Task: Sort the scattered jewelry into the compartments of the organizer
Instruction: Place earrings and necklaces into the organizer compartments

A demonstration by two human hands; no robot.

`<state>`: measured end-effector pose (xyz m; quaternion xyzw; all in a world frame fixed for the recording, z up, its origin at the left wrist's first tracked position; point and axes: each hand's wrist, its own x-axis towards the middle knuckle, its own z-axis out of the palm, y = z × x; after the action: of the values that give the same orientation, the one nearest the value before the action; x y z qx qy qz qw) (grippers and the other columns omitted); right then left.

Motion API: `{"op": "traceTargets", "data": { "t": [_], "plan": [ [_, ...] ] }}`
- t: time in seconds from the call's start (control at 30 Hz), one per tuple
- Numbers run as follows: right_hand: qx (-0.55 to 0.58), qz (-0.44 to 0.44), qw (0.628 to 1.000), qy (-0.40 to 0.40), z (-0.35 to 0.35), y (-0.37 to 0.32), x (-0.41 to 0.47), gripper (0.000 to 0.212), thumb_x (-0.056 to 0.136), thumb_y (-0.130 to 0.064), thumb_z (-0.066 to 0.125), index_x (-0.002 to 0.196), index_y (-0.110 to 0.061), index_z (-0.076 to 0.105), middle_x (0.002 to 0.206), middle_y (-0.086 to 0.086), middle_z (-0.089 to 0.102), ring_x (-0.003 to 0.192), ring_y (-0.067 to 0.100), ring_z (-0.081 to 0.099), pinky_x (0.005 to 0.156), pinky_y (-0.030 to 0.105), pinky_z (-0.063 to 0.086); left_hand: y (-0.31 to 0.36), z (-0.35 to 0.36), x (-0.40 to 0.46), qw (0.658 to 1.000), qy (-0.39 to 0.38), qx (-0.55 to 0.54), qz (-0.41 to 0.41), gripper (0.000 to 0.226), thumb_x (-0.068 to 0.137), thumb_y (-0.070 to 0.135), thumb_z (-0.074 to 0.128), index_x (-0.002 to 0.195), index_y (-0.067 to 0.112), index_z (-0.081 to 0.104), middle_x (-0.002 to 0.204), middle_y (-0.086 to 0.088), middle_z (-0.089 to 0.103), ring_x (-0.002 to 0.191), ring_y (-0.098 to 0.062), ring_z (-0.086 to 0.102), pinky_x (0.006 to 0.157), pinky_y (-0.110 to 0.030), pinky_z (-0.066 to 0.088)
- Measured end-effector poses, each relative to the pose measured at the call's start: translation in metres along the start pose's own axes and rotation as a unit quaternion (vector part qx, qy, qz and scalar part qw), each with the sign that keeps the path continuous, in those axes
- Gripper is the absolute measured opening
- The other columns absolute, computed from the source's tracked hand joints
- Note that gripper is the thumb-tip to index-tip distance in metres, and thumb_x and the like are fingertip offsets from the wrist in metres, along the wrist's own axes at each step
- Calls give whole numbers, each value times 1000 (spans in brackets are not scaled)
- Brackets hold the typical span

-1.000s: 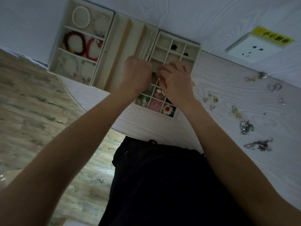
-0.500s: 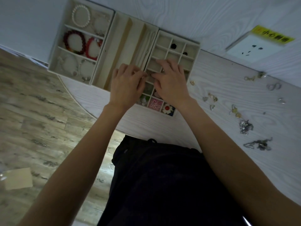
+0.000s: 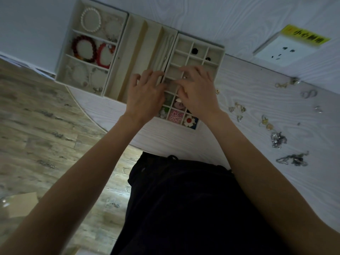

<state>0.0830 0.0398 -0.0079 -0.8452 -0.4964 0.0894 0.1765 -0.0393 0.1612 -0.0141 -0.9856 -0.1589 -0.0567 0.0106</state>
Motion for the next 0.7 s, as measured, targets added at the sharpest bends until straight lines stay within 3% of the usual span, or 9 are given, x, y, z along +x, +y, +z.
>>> {"op": "traceTargets", "data": {
  "t": [0.1,0.17,0.27,0.4,0.53,0.7],
  "plan": [
    [88,66,989,103,-20,20,-27,20,87,-13,52,96,-12,70,99,4,65,95,23,53,80,28,34,8,-1,-3,999,11,-38,-23,25,82,19,53,102,20,67,114,-3,62,103,-25,52,79,-37,37],
    [108,140,977,116,-28,39,-56,20,88,-11,51,97,-12,69,95,4,65,90,21,55,77,25,37,12,-1,-4,999,16,-47,-14,23,81,17,55,99,21,68,109,-2,63,100,-25,54,76,-35,36],
    [87,216,970,71,-24,61,-93,20,88,-9,52,99,-13,68,96,5,65,90,24,56,75,23,36,14,0,0,1000,-18,-6,8,23,84,20,50,95,18,70,104,-3,63,95,-26,54,74,-33,29],
    [85,203,975,4,-18,61,-105,20,89,-11,55,104,-10,67,100,11,62,93,29,54,79,32,39,17,-1,5,994,-63,82,22,35,88,26,37,94,14,69,99,-4,62,92,-26,52,72,-33,25],
    [52,169,984,-13,-15,48,-94,24,88,-19,60,109,-8,64,100,16,60,93,35,54,81,38,40,22,-4,5,995,-65,79,17,36,85,26,36,93,9,68,99,-8,59,91,-28,50,72,-33,24],
    [43,212,976,-37,-13,42,-78,29,89,-33,58,108,-11,60,103,11,59,95,28,54,71,31,34,25,-1,3,997,-60,40,0,31,82,23,41,91,6,66,101,-11,58,91,-30,50,72,-34,24]
  ]
}}
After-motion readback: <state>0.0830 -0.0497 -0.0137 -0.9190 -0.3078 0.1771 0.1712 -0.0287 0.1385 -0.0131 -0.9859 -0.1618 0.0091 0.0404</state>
